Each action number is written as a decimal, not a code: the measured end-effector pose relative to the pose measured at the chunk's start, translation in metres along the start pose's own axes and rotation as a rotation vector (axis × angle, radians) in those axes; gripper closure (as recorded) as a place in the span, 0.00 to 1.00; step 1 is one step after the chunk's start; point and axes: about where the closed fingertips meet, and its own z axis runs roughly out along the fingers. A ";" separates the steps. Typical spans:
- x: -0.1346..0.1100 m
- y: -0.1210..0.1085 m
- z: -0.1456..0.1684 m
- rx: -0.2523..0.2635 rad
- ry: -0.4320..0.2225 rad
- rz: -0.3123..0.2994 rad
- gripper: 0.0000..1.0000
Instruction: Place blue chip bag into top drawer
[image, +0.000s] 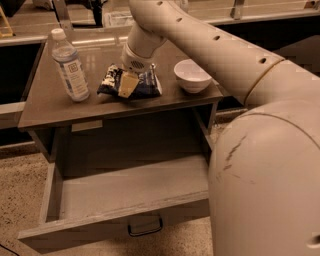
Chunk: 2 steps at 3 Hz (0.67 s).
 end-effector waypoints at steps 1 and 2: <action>-0.001 0.010 0.009 0.011 -0.029 -0.017 0.65; -0.014 0.029 -0.021 0.029 -0.160 -0.057 0.89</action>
Offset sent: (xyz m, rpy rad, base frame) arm -0.0811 -0.0168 0.0712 0.3698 -0.0847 0.1558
